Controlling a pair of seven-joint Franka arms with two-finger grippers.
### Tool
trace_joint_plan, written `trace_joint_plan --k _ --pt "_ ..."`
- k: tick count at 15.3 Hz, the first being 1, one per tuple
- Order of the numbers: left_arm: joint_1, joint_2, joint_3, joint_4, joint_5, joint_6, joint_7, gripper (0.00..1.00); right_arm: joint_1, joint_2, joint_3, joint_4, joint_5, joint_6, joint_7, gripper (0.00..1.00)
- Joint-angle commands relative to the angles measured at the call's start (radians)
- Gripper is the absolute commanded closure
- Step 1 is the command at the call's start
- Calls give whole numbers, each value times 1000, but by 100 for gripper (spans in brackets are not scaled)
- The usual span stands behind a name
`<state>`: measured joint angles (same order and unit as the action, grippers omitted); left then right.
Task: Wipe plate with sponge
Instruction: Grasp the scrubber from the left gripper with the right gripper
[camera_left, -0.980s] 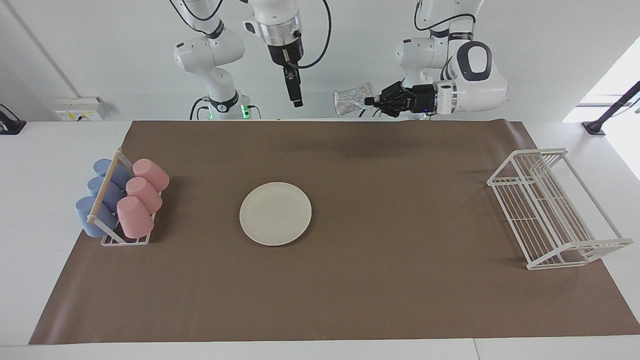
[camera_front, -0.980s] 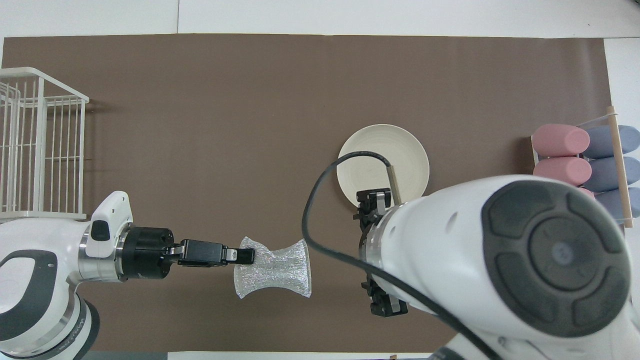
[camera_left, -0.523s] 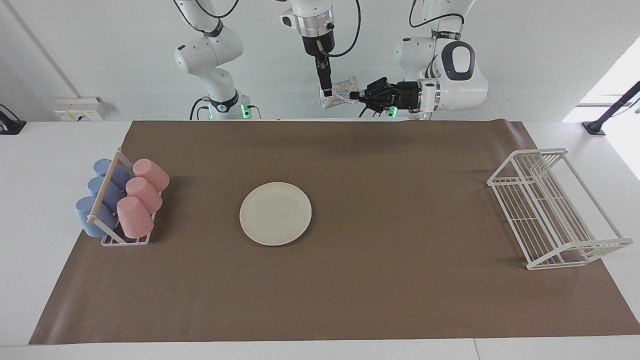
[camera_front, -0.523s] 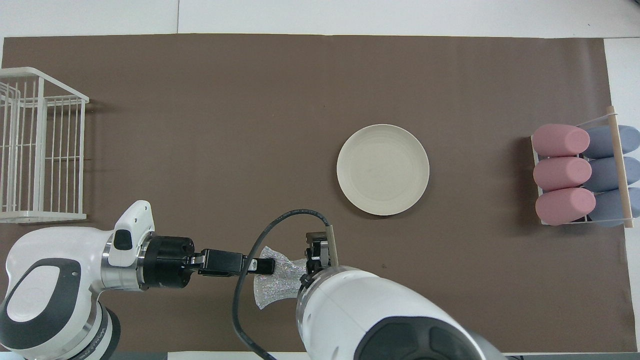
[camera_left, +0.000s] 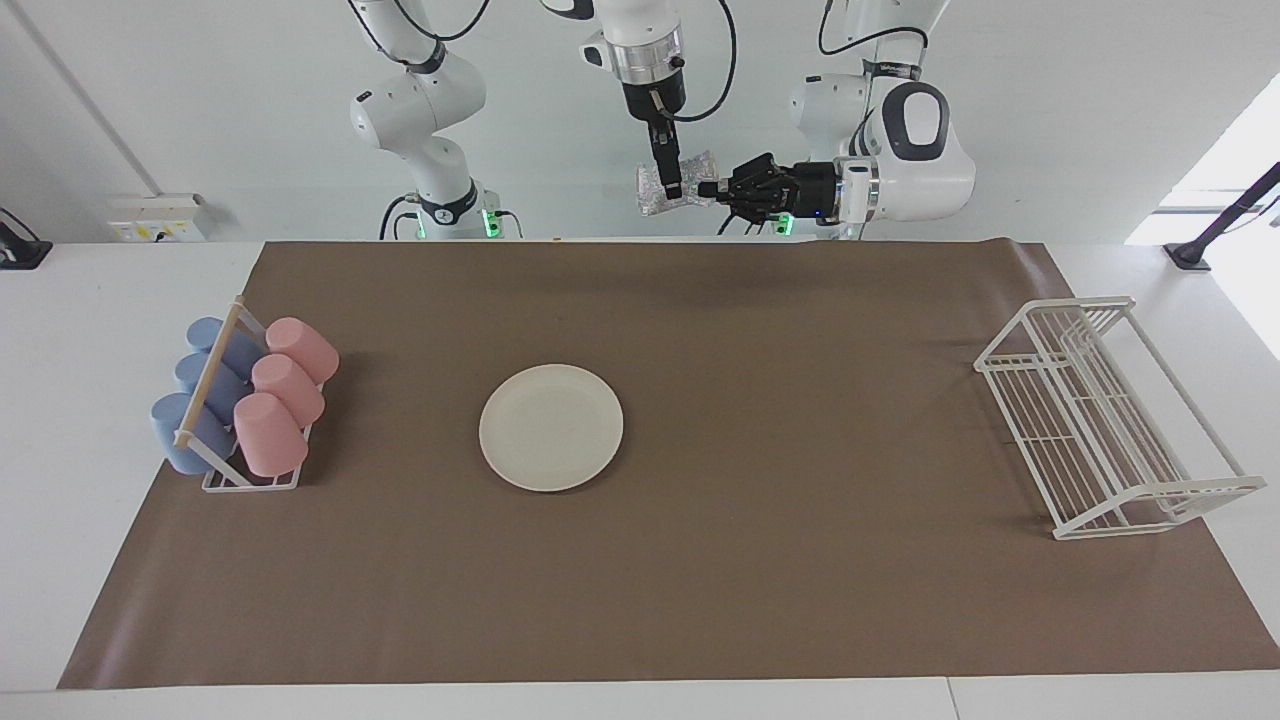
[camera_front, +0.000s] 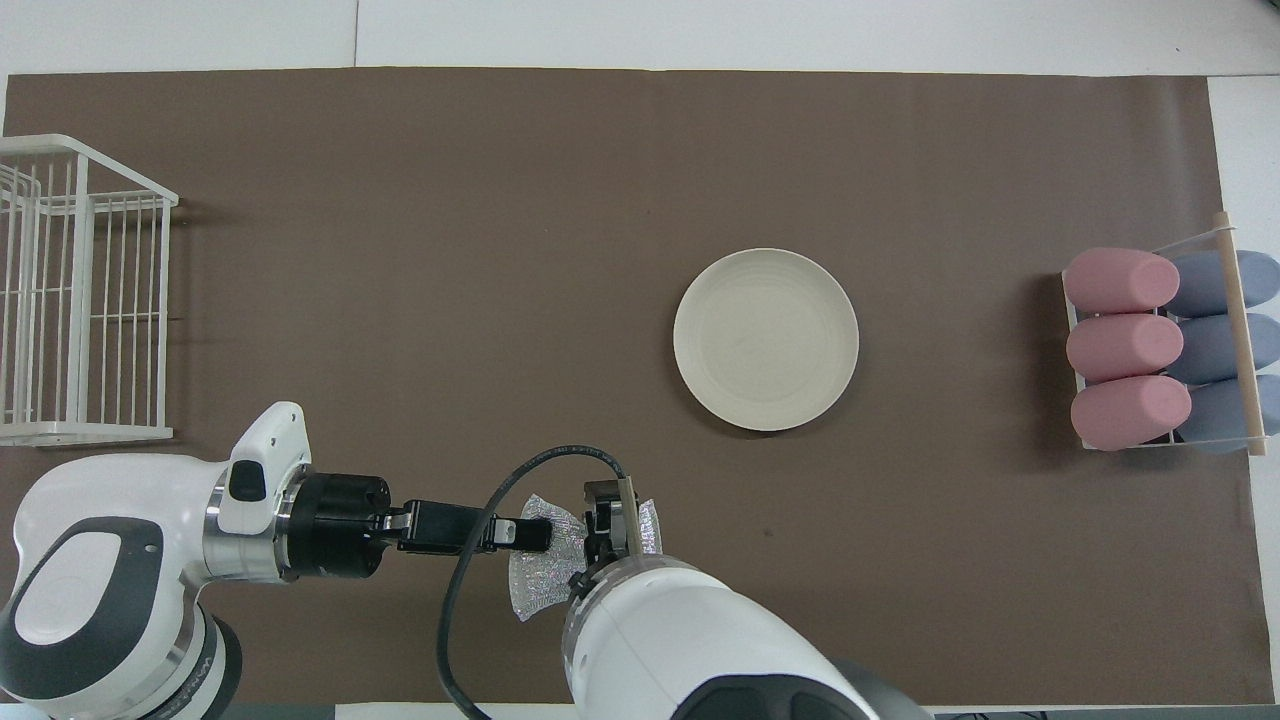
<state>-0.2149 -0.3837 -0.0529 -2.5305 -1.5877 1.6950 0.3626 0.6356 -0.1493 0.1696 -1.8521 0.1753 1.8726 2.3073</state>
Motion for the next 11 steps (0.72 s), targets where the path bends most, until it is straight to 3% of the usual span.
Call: trace_joint_plan --k 1,4,6,8,11 --pt "-15 -32 15 -30 -20 -5 16 100 -2 -32 -4 -42 20 31 -6 16" --pt "-15 -34 16 -30 -18 -14 16 100 -4 -33 -4 -55 18 59 -12 48" --pt "-15 -34 16 -30 -15 -14 16 100 -5 -36 -4 -55 16 48 -40 89" --pt "-15 -35 16 -30 -12 -14 16 100 -5 -36 -4 -55 4 48 -46 100" --pt "-15 -35 16 -30 -11 -15 16 100 -8 -35 -5 -52 1 49 -78 100"
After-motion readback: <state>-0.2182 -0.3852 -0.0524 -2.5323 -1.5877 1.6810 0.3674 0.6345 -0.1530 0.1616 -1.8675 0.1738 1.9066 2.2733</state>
